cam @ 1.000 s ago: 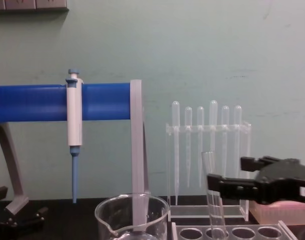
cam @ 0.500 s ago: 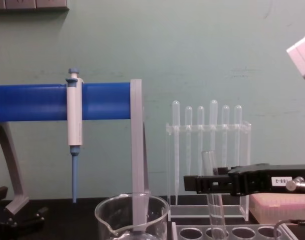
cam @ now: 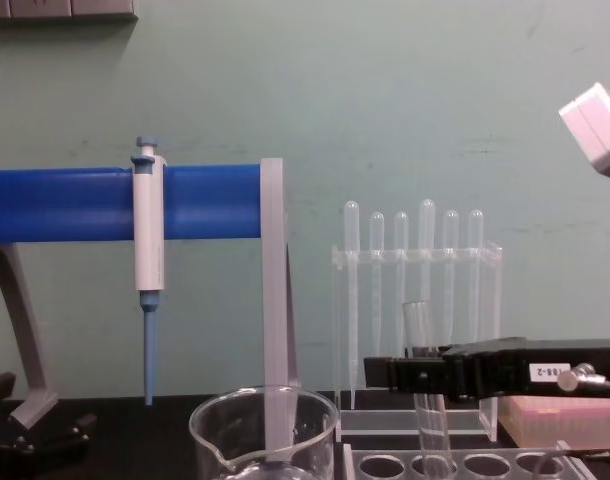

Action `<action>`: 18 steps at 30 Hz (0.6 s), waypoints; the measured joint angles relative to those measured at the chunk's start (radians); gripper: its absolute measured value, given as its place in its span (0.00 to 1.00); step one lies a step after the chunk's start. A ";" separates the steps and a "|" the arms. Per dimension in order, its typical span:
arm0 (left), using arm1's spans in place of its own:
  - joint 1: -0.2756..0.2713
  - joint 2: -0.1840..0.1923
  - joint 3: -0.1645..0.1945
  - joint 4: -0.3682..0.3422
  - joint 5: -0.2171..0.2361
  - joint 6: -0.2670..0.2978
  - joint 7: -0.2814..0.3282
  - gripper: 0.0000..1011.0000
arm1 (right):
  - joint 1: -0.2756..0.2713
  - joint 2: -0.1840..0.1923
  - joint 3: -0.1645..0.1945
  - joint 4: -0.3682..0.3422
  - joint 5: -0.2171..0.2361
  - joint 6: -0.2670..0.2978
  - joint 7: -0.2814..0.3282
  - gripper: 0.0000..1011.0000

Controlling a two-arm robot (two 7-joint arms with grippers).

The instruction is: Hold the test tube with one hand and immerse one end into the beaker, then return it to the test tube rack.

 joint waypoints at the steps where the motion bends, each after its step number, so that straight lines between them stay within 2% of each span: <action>1: 0.000 0.000 0.000 0.000 0.000 0.000 0.000 0.99 | 0.001 0.000 -0.002 0.000 0.000 -0.003 -0.002 0.62; 13: 0.000 0.000 0.000 0.000 0.000 0.000 0.000 0.99 | -0.004 0.014 -0.002 -0.022 -0.005 -0.014 -0.021 0.24; 18: 0.000 0.000 0.000 0.000 0.000 0.000 0.000 0.99 | -0.016 0.024 0.009 -0.051 -0.007 -0.026 -0.028 0.22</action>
